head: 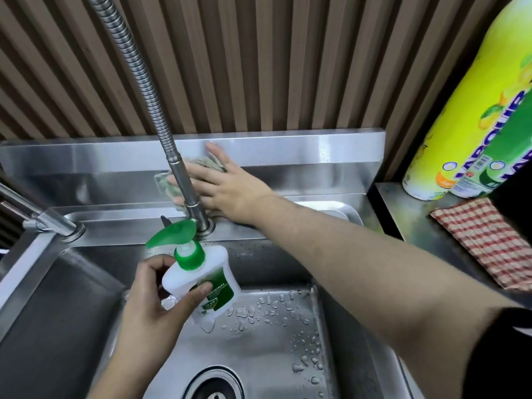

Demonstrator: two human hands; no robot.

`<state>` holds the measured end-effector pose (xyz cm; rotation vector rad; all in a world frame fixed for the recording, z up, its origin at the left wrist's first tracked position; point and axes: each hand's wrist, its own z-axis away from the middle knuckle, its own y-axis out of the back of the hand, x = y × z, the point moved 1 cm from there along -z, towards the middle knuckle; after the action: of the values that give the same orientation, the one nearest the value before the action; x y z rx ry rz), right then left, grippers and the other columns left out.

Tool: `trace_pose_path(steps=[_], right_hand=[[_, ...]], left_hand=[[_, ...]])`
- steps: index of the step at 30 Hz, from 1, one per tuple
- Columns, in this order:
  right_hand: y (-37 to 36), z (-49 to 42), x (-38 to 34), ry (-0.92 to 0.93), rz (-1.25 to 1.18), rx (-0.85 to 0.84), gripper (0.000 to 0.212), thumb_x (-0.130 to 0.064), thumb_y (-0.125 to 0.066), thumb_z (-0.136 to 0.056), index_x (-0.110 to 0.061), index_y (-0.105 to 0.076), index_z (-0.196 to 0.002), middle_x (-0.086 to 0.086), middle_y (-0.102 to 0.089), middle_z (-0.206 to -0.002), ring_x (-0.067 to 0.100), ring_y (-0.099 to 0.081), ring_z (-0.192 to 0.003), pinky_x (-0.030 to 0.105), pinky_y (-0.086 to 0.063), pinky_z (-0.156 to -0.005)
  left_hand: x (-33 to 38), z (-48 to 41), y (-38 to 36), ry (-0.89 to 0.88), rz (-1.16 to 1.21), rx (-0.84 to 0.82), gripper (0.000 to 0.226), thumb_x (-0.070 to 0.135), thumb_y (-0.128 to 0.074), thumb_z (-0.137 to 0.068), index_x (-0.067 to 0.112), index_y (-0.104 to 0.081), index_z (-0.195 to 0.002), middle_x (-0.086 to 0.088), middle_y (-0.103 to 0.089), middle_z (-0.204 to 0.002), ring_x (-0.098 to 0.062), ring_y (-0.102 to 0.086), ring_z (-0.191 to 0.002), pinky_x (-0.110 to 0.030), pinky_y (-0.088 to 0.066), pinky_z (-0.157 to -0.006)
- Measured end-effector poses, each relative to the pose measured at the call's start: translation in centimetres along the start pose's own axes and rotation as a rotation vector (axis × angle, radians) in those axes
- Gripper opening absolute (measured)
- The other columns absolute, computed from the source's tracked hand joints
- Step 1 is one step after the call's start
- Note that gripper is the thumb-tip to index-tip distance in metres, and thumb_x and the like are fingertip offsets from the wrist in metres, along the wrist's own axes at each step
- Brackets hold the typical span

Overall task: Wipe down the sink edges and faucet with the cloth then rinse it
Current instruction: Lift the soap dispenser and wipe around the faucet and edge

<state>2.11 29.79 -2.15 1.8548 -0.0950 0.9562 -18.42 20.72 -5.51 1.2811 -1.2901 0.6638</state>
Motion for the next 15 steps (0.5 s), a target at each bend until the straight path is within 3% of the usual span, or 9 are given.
trace_pose_path(steps=[4,9,12,15], right_hand=[[-1.6,7.1,1.6,-0.121,0.004,-0.014,0.051,-0.044,-0.036,-0.098,-0.031,-0.028,-0.146,-0.005,-0.025,-0.155,0.021,-0.017,-0.145,0.055,0.015,-0.11],[-2.7,17.1,4.6,-0.258,0.105,-0.06,0.052,-0.04,-0.038,-0.099,-0.031,-0.023,-0.148,-0.007,-0.024,-0.155,0.026,-0.016,-0.144,0.055,0.01,-0.113],[-2.7,16.3,3.7,-0.318,0.081,-0.05,0.06,-0.025,-0.047,-0.092,-0.031,-0.024,-0.148,-0.007,-0.026,-0.154,0.029,-0.016,-0.144,0.054,0.015,-0.112],[-2.0,10.6,1.5,-0.262,0.046,-0.01,0.074,-0.015,-0.056,-0.078,-0.032,-0.029,-0.145,-0.006,-0.029,-0.154,0.029,-0.019,-0.143,0.055,0.014,-0.111]], left_hand=[[0.2,-0.2,-0.7,0.004,0.029,-0.019,0.046,0.027,-0.079,-0.057,0.048,-0.049,-0.085,0.012,-0.063,-0.096,-0.004,-0.06,-0.075,-0.011,-0.046,-0.063],[-0.3,0.1,-0.9,0.015,0.081,-0.046,0.046,0.046,-0.075,-0.048,0.047,-0.05,-0.086,0.02,-0.062,-0.095,-0.001,-0.06,-0.081,-0.009,-0.046,-0.068],[-0.6,0.4,-0.8,0.023,0.08,-0.062,0.047,0.046,-0.076,-0.047,0.048,-0.05,-0.086,0.022,-0.062,-0.095,-0.001,-0.06,-0.083,-0.01,-0.047,-0.069],[-0.8,0.3,-0.7,0.014,0.073,-0.055,0.046,0.049,-0.074,-0.048,0.046,-0.05,-0.087,0.015,-0.062,-0.095,-0.008,-0.061,-0.085,-0.019,-0.048,-0.072]])
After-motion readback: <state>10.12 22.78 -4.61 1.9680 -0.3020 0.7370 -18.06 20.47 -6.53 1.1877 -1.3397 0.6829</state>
